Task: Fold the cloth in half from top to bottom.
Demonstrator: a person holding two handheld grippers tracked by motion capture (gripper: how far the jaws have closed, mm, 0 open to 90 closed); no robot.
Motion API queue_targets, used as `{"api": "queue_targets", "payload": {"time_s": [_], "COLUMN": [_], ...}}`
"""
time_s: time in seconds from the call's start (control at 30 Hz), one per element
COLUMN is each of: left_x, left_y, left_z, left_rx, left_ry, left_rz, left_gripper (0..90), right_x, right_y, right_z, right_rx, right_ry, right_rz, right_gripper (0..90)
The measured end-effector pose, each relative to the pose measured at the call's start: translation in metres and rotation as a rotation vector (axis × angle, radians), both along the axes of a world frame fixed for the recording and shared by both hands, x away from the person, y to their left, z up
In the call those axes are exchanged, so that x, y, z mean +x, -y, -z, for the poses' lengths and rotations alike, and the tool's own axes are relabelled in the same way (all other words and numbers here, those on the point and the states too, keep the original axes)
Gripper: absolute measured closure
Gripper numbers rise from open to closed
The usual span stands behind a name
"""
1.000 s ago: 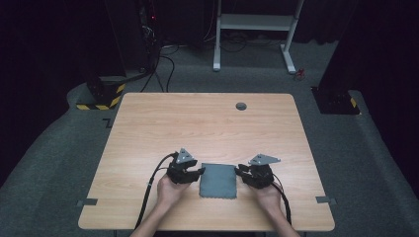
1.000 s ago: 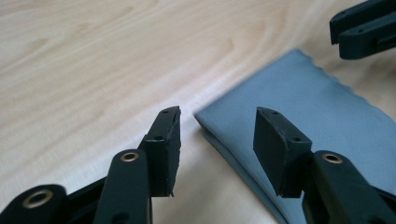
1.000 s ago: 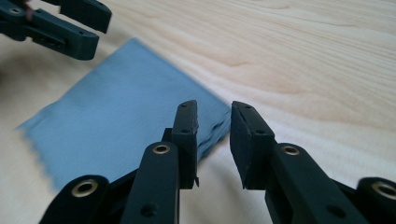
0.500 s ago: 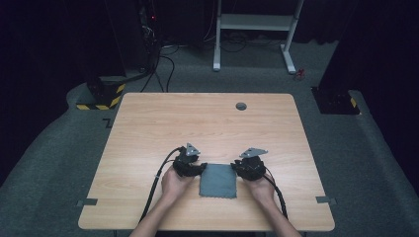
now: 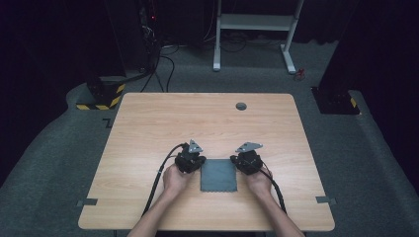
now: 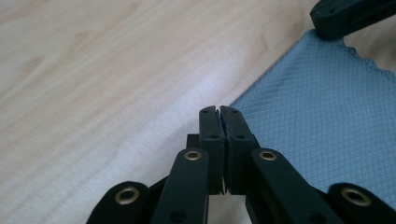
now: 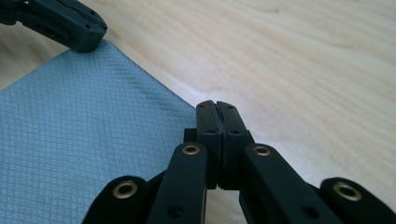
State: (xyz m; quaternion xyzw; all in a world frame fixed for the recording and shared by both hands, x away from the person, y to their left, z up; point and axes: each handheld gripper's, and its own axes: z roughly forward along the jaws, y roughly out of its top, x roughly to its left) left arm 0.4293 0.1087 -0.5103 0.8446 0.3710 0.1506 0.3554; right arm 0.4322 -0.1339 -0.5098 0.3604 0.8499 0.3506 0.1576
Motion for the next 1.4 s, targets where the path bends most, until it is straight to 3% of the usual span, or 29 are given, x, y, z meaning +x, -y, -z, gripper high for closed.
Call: {"api": "queue_targets", "payload": {"time_s": [0.13,0.4,0.5,0.63,0.73,0.87,0.93,1.03,1.1,1.23,1.4], "left_x": [0.011,0.027,0.029,0.017,0.001,-0.016,-0.02,-0.017,-0.015,-0.019,-0.027], "left_y": [0.001,-0.005,-0.008,-0.013,-0.017,-0.016,-0.014,-0.016,-0.021,-0.022,-0.037], "left_z": [0.0,0.011,0.008,0.002,-0.004,-0.004,-0.001,0.007,0.011,0.008,0.001], "left_rx": [-0.011,-0.05,-0.042,-0.049,-0.076,-0.066,-0.043,-0.024,-0.075,-0.06,-0.172], "left_ry": [0.025,0.033,0.022,0.044,0.054,0.064,0.061,0.024,-0.002,0.016,0.027], "left_rz": [-0.028,-0.074,-0.087,-0.073,-0.028,0.03,0.045,0.029,0.009,0.004,-0.027], "left_gripper": [87.9,86.2,76.9,67.4,65.6,66.7,67.3,67.7,66.9,65.4,57.8], "right_x": [0.011,0.029,0.031,0.025,0.014,-0.002,-0.007,-0.009,-0.009,-0.01,-0.017], "right_y": [-0.003,-0.009,-0.01,-0.004,0.0,0.001,0.001,0.003,0.007,0.011,0.027], "right_z": [-0.001,0.006,0.006,0.001,-0.003,-0.002,0.0,0.007,0.01,0.009,0.002], "right_rx": [-0.008,-0.01,-0.011,0.023,0.034,0.042,0.031,0.024,0.044,0.032,0.094], "right_ry": [0.011,0.001,-0.005,0.025,0.046,0.037,0.032,0.008,-0.004,0.001,0.017], "right_rz": [0.028,0.075,0.08,0.074,0.039,-0.022,-0.046,-0.05,-0.042,-0.022,-0.003], "right_gripper": [89.3,89.2,87.7,82.3,85.2,88.8,89.5,89.5,89.6,86.4,78.1]}}
